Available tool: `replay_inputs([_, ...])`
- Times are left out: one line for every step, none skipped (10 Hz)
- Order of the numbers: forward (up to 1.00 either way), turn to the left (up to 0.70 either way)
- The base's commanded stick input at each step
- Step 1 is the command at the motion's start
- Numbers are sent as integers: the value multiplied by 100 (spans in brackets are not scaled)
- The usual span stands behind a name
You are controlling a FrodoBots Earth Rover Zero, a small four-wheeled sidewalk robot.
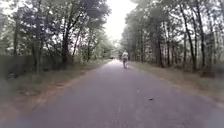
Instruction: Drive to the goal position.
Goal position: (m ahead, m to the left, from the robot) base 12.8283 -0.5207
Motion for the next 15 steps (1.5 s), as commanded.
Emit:
replay_inputs([70,0])
replay_inputs([70,0])
replay_inputs([70,0])
replay_inputs([70,0])
replay_inputs([70,0])
replay_inputs([70,0])
replay_inputs([70,0])
replay_inputs([70,0])
replay_inputs([70,0])
replay_inputs([70,0])
replay_inputs([70,0])
replay_inputs([70,0])
replay_inputs([70,0])
replay_inputs([70,0])
replay_inputs([70,0])
